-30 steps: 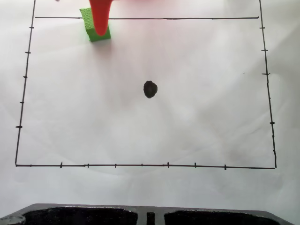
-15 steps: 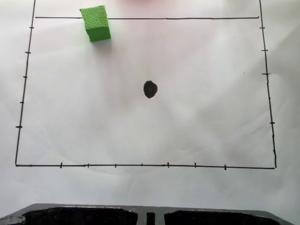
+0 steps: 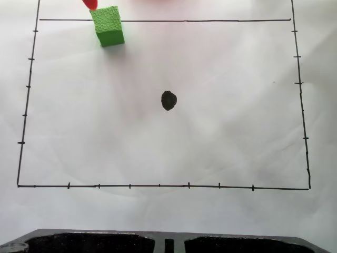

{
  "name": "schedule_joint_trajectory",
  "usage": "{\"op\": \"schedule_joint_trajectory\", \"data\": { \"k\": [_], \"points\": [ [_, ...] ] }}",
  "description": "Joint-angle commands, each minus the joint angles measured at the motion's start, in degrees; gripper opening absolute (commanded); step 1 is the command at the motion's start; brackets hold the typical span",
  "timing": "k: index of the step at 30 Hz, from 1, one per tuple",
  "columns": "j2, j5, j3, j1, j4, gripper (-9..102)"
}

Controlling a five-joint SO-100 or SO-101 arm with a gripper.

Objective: Grasp the colored block, Place it on the black dot, and then return the arm to the default position.

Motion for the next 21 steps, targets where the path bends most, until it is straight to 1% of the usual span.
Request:
{"op": "schedule_joint_trajectory", "data": {
  "k": [1,5,7,10,14,21],
  "points": [
    [-0.8,-2.0,-0.8,1.7,0.5,33],
    [-2.3,-4.5,1.1,3.2,-2.0,34],
    [-3.3,-5.1,2.4,3.3,-4.3,34],
    [-5.2,-5.4,2.8,2.8,-5.5,34],
    [-7.6,-4.5,4.7,1.3,-7.7,35],
    [-9.6,-1.8,10.2,-1.5,-15.0,38]
  ]
}}
